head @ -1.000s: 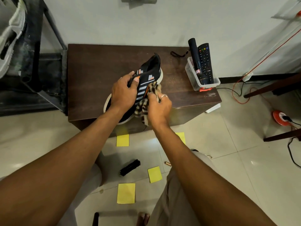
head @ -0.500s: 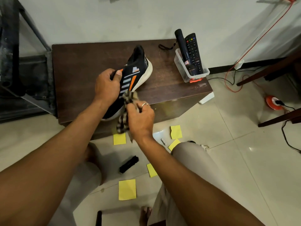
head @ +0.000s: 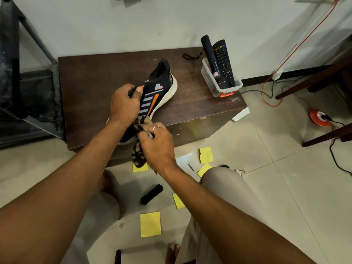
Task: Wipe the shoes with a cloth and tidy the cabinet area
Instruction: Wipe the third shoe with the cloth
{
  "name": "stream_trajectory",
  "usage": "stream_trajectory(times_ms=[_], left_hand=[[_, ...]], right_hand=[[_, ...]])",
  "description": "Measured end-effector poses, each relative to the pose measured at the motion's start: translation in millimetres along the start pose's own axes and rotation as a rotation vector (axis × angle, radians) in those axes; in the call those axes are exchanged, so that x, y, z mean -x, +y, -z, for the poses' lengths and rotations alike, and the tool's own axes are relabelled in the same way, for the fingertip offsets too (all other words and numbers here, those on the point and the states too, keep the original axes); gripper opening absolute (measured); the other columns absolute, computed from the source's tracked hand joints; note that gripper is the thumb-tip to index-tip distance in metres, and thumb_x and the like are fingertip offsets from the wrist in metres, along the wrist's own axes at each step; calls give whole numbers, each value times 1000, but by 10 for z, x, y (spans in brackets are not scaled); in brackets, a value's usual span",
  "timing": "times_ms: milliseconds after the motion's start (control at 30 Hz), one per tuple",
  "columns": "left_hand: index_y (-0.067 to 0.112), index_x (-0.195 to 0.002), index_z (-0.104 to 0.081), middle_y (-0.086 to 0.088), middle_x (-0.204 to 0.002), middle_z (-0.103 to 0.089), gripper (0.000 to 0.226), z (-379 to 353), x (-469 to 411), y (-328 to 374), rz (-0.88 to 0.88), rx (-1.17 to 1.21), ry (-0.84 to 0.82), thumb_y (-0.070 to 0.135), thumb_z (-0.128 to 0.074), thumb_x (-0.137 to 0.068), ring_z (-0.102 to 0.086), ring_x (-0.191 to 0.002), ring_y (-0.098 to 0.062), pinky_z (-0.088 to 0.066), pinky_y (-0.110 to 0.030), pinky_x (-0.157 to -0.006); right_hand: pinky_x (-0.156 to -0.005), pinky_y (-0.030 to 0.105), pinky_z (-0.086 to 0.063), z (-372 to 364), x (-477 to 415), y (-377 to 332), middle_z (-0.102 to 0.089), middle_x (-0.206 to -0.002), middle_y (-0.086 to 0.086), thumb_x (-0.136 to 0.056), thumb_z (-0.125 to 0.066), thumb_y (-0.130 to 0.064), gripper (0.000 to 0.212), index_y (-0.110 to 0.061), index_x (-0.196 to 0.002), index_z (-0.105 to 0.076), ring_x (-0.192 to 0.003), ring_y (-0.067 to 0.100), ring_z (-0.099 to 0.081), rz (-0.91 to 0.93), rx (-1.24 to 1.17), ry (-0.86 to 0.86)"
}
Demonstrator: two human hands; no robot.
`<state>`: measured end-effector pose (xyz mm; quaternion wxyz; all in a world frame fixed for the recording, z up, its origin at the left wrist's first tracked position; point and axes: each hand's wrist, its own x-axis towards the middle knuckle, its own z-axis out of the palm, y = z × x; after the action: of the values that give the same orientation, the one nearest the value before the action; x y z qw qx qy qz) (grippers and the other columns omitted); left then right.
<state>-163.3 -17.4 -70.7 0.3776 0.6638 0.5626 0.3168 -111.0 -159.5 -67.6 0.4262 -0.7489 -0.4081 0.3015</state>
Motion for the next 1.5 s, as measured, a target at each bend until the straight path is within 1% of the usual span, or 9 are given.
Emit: stream_trajectory(times_ms=[133,433,567,667,800,933,1100,1267,1500], left_hand=[[13,-90,-67,5,-79,-63,28,-13,21,-12,-30,15,2,35,-54,-102,-57,-76,-14,-38,-31,-63],[11,-99,-70,4,-91,-70,20,-83,58,-38,-81,26,45,28,-59,-100,-62,-85,-12,-41,-25,-68],[19,-126,-64,3,-128,-68,28,-114,67,-105,-142,75,-10,29,-56,-101,-60,-120,-9,-48,-33,-103],[20,-149,-48,-5,-158,-43,41,-170,63,-116,-258,-116,-115,20,-42,-108,-26,-152,-21,-16,-39,-126],[20,-153,-42,-3,-164,-31,44,-182,48,-109,-294,-187,-141,17,-36,-109,-15,-155,-19,-8,-36,-127],[19,-153,-43,-3,-164,-31,43,-176,46,-116,-275,-153,-135,17,-35,-110,-17,-155,-17,-8,-33,-126],[18,-153,-43,-3,-163,-33,45,-169,50,-117,-281,-142,-144,12,-35,-109,-19,-154,-17,-11,-34,-126],[18,-151,-46,-3,-163,-33,43,-173,43,-115,-262,-131,-139,15,-36,-109,-20,-154,-16,-10,-33,-125],[20,-150,-47,-3,-163,-34,44,-163,65,-84,-265,-126,-153,11,-36,-108,-21,-154,-16,-12,-35,-125]], right_hand=[[-79,46,-56,151,-456,-63,-55,-109,-2,-97,-56,-20,27,-11,-117,-71,-86,16,-61,75,16,276],[-69,40,-55,450,-691,116,-53,-130,2,-96,-59,-18,42,-27,-136,-64,-94,26,-63,503,600,-76],[-77,44,-57,614,-1031,52,-51,-131,4,-99,-55,-20,36,-22,-134,-65,-92,25,-63,374,637,114],[-77,40,-55,502,-939,48,-50,-131,2,-99,-54,-20,38,-22,-135,-64,-92,24,-63,382,589,55],[-71,38,-54,664,-910,68,-54,-128,3,-98,-58,-21,38,-24,-136,-64,-91,24,-63,548,661,-61],[-79,41,-56,585,-1053,-13,-51,-126,-1,-100,-55,-22,36,-22,-135,-65,-89,20,-62,352,573,65],[-70,37,-54,582,-872,6,-55,-123,-1,-98,-57,-21,37,-25,-133,-66,-88,23,-63,537,582,-117],[-79,44,-56,575,-1064,-18,-51,-120,-3,-101,-54,-23,35,-22,-133,-66,-87,18,-61,300,532,55],[-75,42,-55,640,-941,14,-54,-118,-3,-100,-56,-25,32,-29,-129,-67,-87,19,-61,420,590,-79]])
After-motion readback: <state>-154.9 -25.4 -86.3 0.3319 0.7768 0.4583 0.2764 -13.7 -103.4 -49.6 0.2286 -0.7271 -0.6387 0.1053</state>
